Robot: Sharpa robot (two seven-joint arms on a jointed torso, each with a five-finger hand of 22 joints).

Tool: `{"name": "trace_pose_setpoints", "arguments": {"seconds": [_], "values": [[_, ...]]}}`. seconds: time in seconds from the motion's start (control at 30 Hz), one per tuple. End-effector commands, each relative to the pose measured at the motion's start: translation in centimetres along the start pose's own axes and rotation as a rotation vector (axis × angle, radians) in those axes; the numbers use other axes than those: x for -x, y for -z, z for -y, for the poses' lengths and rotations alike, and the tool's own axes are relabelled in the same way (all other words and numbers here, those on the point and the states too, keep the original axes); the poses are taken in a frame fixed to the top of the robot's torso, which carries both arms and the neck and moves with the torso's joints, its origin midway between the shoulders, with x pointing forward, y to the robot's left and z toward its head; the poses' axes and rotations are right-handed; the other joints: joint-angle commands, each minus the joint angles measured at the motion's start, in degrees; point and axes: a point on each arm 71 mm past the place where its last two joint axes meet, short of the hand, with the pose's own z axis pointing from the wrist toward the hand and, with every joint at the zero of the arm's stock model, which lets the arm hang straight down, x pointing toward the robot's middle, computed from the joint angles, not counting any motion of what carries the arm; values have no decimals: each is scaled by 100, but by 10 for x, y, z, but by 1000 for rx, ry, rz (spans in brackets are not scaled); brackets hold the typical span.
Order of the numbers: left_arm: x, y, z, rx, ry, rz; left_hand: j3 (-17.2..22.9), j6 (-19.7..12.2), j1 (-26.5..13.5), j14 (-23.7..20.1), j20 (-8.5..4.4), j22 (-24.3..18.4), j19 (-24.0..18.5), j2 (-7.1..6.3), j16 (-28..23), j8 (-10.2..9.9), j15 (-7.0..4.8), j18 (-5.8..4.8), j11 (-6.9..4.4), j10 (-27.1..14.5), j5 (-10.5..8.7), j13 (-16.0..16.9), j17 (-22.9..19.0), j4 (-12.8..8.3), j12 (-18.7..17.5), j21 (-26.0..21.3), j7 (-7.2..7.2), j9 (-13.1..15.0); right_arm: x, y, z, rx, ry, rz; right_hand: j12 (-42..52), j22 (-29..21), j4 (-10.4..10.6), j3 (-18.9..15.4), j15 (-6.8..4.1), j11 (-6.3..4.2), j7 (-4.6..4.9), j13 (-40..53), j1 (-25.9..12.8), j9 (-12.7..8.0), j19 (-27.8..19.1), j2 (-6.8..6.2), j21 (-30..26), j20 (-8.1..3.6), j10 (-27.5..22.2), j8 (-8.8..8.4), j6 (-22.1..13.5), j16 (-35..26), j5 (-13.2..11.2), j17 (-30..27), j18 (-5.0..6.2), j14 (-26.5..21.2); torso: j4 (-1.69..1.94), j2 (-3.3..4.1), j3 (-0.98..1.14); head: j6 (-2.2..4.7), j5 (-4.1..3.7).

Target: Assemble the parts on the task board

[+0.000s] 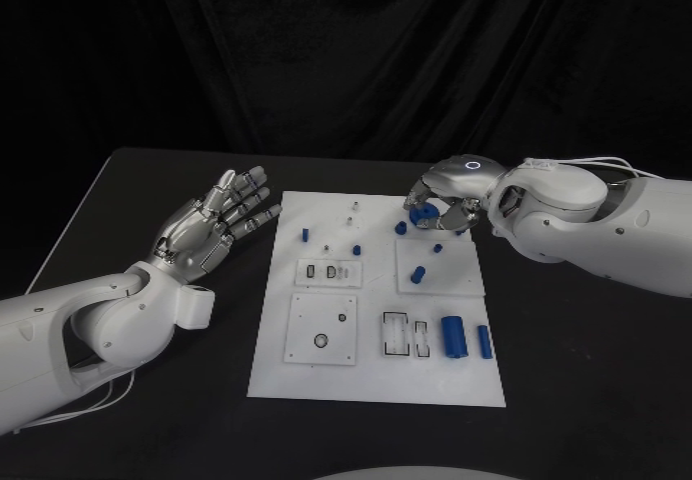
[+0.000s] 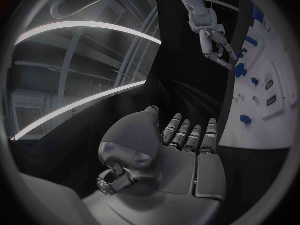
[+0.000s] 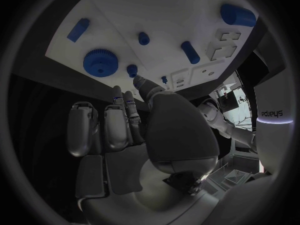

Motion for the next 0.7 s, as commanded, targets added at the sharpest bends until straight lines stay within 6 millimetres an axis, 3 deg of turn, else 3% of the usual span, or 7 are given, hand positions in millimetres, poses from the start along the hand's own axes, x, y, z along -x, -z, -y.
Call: {"name": "trace_pose_setpoints", "arguments": {"seconds": [0.03,0.27,0.4,0.7], "values": [[-1,0,13,-174,9,-4,27,27,2,-30,1,-6,-25,-31,-32,-29,-15,99,37,-17,24,-3,-4,-7,-7,-26,7,6,-3,-1,2,-30,30,5,-20,-10,4,-30,-30,-24,8,10,-21,13,-4,7,-38,-23,2,-2,39,-32,-26,-10,-96,86,-9,19,2,14,-8],[-1,1,13,-166,12,-6,48,43,24,-15,5,-4,-23,-31,-21,-26,-3,102,68,-12,60,-2,2,-20,0,-24,26,8,-9,-6,1,-21,29,-1,-30,-2,-5,-35,-13,-6,44,14,57,21,9,49,-52,-14,5,-31,43,-23,116,31,-100,102,-27,19,9,9,8],[-2,0,12,-159,18,-12,175,149,140,-1,33,-4,-22,-37,-6,2,30,103,126,13,308,3,8,-109,33,-25,74,24,-11,-9,-1,-8,27,12,-37,4,-10,-37,-4,2,49,14,87,11,16,59,-58,-7,3,-77,-15,-17,167,49,-101,109,-32,15,3,17,-3],[-4,0,12,-154,25,-20,227,166,183,11,41,-3,-19,-36,4,8,41,103,151,26,384,6,12,-153,49,-24,79,25,-15,-17,-3,10,26,33,-42,20,20,-20,39,16,138,15,103,2,30,127,-62,20,17,-131,-74,-1,238,87,-106,120,7,25,8,75,-48]]}}
